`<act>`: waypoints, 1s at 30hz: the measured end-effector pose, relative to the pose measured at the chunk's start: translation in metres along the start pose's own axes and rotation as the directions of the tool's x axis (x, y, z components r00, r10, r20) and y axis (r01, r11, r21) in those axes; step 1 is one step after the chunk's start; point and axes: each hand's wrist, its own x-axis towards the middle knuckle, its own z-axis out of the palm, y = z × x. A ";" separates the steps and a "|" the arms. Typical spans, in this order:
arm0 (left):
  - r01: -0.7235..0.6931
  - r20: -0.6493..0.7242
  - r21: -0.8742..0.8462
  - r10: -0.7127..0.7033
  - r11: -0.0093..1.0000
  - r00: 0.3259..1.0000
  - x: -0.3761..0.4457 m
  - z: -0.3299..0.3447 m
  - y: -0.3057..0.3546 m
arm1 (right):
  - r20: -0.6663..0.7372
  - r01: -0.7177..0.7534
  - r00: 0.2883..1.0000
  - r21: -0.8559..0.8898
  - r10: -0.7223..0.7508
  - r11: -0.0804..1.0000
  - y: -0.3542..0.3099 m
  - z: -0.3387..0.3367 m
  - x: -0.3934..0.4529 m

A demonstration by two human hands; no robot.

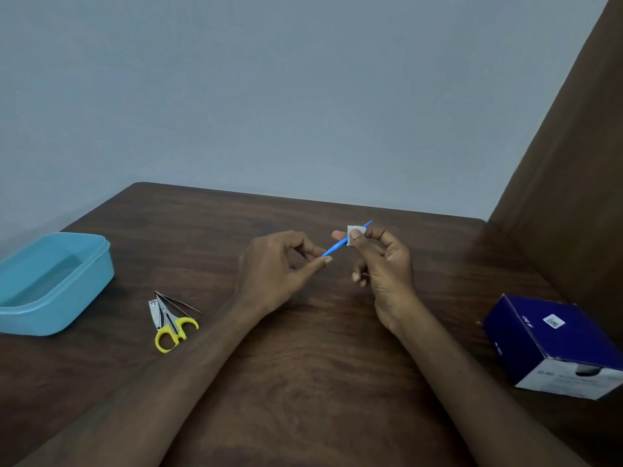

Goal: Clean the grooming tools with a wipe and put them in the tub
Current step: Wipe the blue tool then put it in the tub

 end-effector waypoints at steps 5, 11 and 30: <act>0.076 0.163 -0.262 -0.034 0.962 0.986 0.003 0.003 -0.003 | 0.004 0.025 1.000 0.058 -0.026 0.998 -0.002 -0.003 0.002; 0.038 0.181 -0.188 -0.004 0.981 0.984 0.004 0.005 -0.007 | 0.048 0.032 0.998 0.009 -0.032 0.999 0.002 0.001 -0.002; 0.130 0.134 -0.103 -0.115 0.986 0.984 0.006 0.003 -0.008 | -0.185 0.003 0.983 0.070 0.010 0.998 0.006 -0.002 0.008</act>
